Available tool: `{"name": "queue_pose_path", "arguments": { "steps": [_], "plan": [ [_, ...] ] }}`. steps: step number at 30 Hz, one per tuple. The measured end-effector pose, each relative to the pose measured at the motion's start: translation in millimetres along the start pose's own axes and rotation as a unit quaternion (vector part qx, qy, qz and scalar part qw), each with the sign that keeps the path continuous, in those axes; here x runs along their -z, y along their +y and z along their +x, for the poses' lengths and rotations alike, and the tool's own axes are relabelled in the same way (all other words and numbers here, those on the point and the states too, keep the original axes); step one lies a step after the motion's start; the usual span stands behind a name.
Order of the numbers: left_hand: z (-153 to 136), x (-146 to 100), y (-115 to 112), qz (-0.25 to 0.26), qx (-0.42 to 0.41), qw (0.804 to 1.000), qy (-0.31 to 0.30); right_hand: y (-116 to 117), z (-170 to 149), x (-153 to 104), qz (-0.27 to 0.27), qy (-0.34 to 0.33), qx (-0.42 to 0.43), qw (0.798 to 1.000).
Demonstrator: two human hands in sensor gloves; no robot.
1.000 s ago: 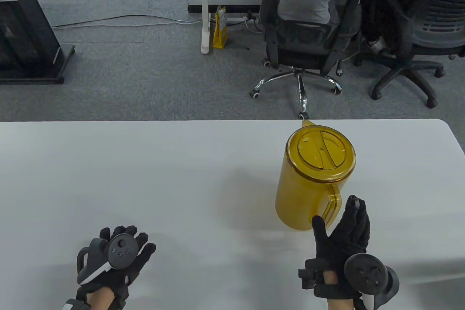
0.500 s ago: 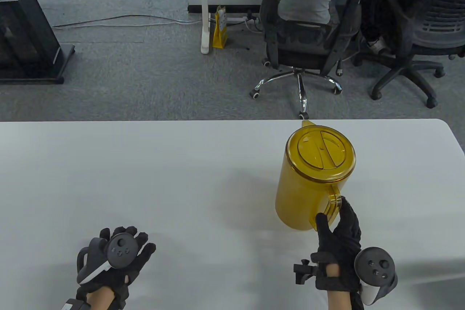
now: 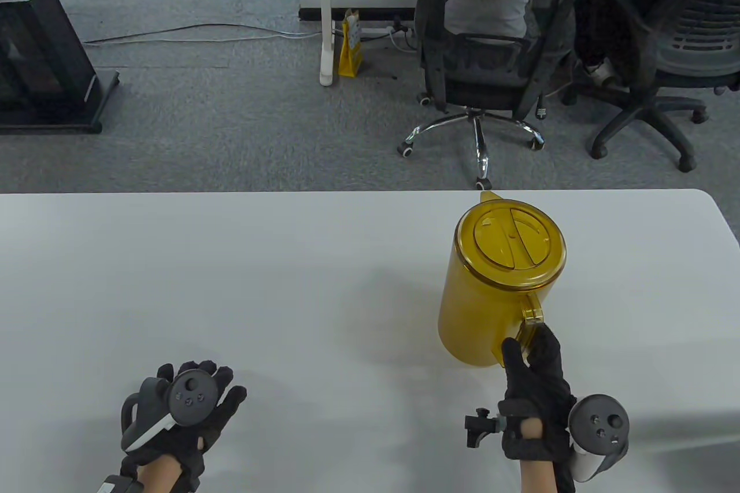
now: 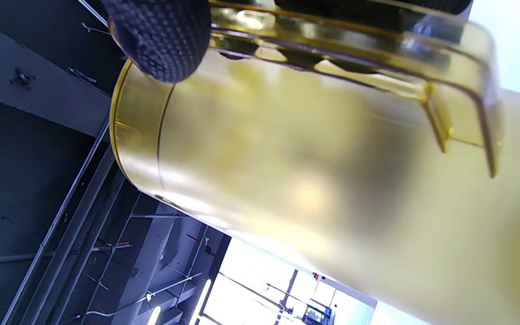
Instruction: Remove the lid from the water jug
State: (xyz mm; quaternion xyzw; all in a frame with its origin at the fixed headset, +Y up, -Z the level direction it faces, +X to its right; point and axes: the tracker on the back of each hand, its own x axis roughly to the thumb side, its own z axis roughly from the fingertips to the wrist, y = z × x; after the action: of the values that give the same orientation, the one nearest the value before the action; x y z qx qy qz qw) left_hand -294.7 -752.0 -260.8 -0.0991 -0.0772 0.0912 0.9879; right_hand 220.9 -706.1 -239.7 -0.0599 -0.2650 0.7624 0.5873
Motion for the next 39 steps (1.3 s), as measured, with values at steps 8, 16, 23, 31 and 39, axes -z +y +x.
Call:
{"name": "queue_pose_path", "arguments": {
  "steps": [8,16,23,31,39],
  "plan": [
    [-0.4,0.4,-0.4,-0.005,0.000,1.000,0.002,1.3,-5.9,1.0,0.010,0.014,0.046,0.999],
    [0.7,0.1,1.6,-0.002,-0.007,1.000,-0.006,3.1,-11.7,0.8,-0.003,0.042,0.099,0.994],
    [0.7,0.1,1.8,-0.002,-0.012,1.000,-0.007,1.9,-13.0,-2.5,-0.031,0.033,0.112,0.993],
    [1.9,0.3,1.4,-0.004,-0.008,1.000,-0.011,10.8,7.4,-6.8,-0.018,-0.021,0.128,0.991],
    [1.4,0.0,2.5,-0.004,-0.013,1.000,-0.011,22.4,29.2,-14.2,0.029,-0.061,0.175,0.982]
  ]
}}
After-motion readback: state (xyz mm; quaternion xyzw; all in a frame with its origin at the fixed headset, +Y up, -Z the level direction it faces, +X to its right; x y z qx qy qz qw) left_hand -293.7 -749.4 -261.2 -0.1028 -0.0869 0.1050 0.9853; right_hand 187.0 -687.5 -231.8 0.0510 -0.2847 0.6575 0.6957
